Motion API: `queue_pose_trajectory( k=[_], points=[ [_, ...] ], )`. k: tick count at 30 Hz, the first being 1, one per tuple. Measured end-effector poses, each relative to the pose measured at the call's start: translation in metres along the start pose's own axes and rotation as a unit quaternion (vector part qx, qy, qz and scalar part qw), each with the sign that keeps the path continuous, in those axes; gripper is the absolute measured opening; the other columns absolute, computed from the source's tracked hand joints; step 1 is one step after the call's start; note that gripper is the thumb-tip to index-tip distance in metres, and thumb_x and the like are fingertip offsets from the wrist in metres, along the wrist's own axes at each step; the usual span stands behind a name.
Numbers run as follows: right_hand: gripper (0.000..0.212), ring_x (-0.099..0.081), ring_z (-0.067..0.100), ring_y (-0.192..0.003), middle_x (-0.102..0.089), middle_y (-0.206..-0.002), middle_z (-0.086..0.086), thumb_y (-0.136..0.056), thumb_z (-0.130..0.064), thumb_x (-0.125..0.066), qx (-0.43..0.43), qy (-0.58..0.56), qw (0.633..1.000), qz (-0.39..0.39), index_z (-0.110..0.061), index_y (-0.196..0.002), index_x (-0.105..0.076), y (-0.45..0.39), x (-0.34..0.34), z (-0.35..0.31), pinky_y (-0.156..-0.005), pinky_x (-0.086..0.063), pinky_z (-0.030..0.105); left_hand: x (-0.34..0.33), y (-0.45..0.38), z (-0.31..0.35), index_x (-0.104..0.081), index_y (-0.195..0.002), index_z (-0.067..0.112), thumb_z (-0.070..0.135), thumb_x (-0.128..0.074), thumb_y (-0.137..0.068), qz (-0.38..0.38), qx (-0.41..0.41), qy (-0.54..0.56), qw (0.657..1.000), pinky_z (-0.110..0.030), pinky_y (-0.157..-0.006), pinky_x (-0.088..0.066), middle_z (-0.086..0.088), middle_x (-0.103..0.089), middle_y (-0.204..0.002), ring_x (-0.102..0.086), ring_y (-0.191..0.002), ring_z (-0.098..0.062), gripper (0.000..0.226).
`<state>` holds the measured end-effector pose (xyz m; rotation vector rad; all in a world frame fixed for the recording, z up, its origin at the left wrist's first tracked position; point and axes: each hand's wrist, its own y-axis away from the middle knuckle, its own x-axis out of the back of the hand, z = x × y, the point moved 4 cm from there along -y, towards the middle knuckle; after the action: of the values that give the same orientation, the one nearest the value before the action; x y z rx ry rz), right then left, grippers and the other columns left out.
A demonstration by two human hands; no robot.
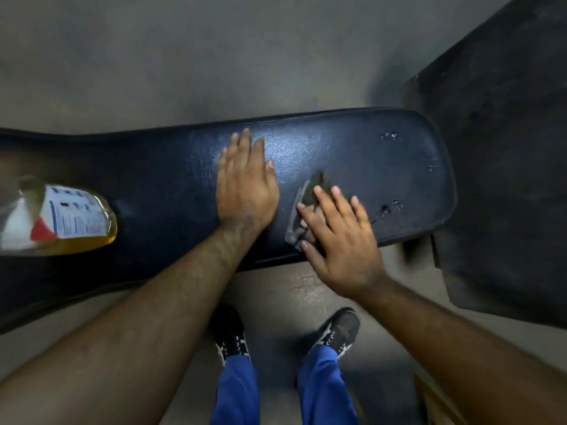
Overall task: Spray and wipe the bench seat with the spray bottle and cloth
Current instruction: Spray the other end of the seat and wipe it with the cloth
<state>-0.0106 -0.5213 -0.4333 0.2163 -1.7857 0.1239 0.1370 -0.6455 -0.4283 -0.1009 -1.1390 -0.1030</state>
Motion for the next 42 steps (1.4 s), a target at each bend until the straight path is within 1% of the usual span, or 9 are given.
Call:
queue_pose_trajectory(
  k=[6, 10, 15, 19, 23, 28, 33, 38, 42],
  points=[
    [0.065, -0.024, 0.038, -0.151, -0.031, -0.163, 0.015, -0.094, -0.052, -0.04, -0.294, 0.001, 0.954, 0.054, -0.024, -0.153, -0.04, -0.057, 0.009, 0.059, -0.121, -0.017, 0.058, -0.012, 0.003, 0.001, -0.039, -0.147, 0.007, 0.03, -0.036, -0.1, -0.007, -0.008, -0.098, 0.995, -0.046, -0.121, -0.017, -0.017, -0.031, -0.158, -0.024, -0.148, -0.032, 0.053],
    [0.064, -0.02, 0.034, -0.153, -0.028, -0.164, 0.011, -0.096, -0.055, -0.041, 0.012, 0.007, 1.0, -0.026, -0.027, -0.154, -0.038, -0.06, 0.013, 0.054, -0.123, -0.015, 0.056, -0.013, 0.003, 0.001, -0.037, -0.148, 0.007, 0.03, -0.036, -0.1, 0.0, -0.01, -0.115, 0.993, -0.046, -0.122, -0.017, -0.018, -0.03, -0.158, -0.024, -0.148, -0.032, 0.053],
    [0.065, -0.018, 0.036, -0.154, -0.027, -0.165, 0.009, -0.092, -0.053, -0.043, -0.272, -0.039, 0.961, 0.038, -0.027, -0.151, -0.043, -0.126, 0.008, 0.058, -0.122, -0.008, 0.056, -0.013, 0.002, 0.003, -0.039, -0.147, 0.006, 0.029, -0.035, -0.1, 0.006, -0.007, -0.123, 0.992, -0.046, -0.122, -0.017, -0.018, -0.031, -0.157, -0.025, -0.148, -0.032, 0.053],
    [0.062, -0.026, 0.032, -0.151, -0.035, -0.162, 0.007, -0.092, -0.055, -0.045, -0.002, -0.017, 1.0, -0.009, -0.03, -0.148, -0.047, -0.132, 0.013, 0.06, -0.122, -0.013, 0.051, -0.011, 0.002, 0.004, -0.039, -0.148, 0.007, 0.029, -0.034, -0.1, -0.001, -0.013, -0.129, 0.992, -0.046, -0.122, -0.017, -0.018, -0.032, -0.157, -0.026, -0.147, -0.032, 0.053],
    [0.064, -0.026, 0.036, -0.151, -0.034, -0.162, 0.012, -0.09, -0.052, -0.041, -0.236, -0.037, 0.971, 0.033, -0.024, -0.148, -0.047, -0.15, 0.016, 0.086, -0.121, -0.013, 0.057, -0.011, 0.0, 0.004, -0.04, -0.147, 0.007, 0.029, -0.035, -0.099, 0.002, -0.009, -0.136, 0.991, -0.046, -0.122, -0.017, -0.018, -0.033, -0.156, -0.027, -0.147, -0.033, 0.053],
    [0.063, -0.021, 0.031, -0.153, -0.03, -0.164, 0.007, -0.094, -0.053, -0.041, 0.027, -0.017, 0.999, -0.026, -0.029, -0.152, -0.041, -0.098, 0.015, 0.062, -0.124, -0.01, 0.051, -0.01, 0.0, 0.006, -0.04, -0.147, 0.007, 0.029, -0.034, -0.099, -0.006, -0.012, -0.132, 0.991, -0.045, -0.122, -0.016, -0.018, -0.033, -0.156, -0.027, -0.147, -0.033, 0.054],
    [0.068, -0.02, 0.037, -0.153, -0.029, -0.164, 0.013, -0.091, -0.054, -0.032, -0.263, -0.037, 0.963, 0.045, -0.023, -0.151, -0.042, -0.104, 0.019, 0.087, -0.122, -0.014, 0.059, -0.01, 0.002, 0.005, -0.041, -0.146, 0.005, 0.028, -0.033, -0.1, -0.011, -0.012, -0.122, 0.992, -0.047, -0.121, -0.018, -0.02, -0.035, -0.155, -0.029, -0.145, -0.035, 0.052],
    [0.063, -0.021, 0.03, -0.154, -0.03, -0.164, 0.007, -0.093, -0.051, -0.045, 0.025, -0.009, 0.999, -0.025, -0.028, -0.151, -0.044, -0.027, 0.013, 0.056, -0.123, -0.017, 0.054, -0.01, 0.018, 0.022, -0.035, -0.148, 0.003, 0.021, -0.042, -0.097, 0.004, -0.005, -0.062, 0.998, -0.049, -0.121, -0.019, -0.023, -0.033, -0.155, -0.027, -0.146, -0.037, 0.055],
    [0.064, -0.027, 0.035, -0.151, -0.034, -0.162, 0.011, -0.092, -0.052, -0.042, -0.248, -0.005, 0.967, 0.065, -0.024, -0.15, -0.045, -0.039, 0.014, 0.08, -0.121, -0.02, 0.057, -0.018, 0.042, 0.039, -0.04, -0.146, 0.004, 0.025, -0.04, -0.096, -0.034, -0.03, -0.038, 0.998, -0.046, -0.122, -0.017, -0.019, -0.033, -0.156, -0.026, -0.147, -0.033, 0.054]
  ],
)
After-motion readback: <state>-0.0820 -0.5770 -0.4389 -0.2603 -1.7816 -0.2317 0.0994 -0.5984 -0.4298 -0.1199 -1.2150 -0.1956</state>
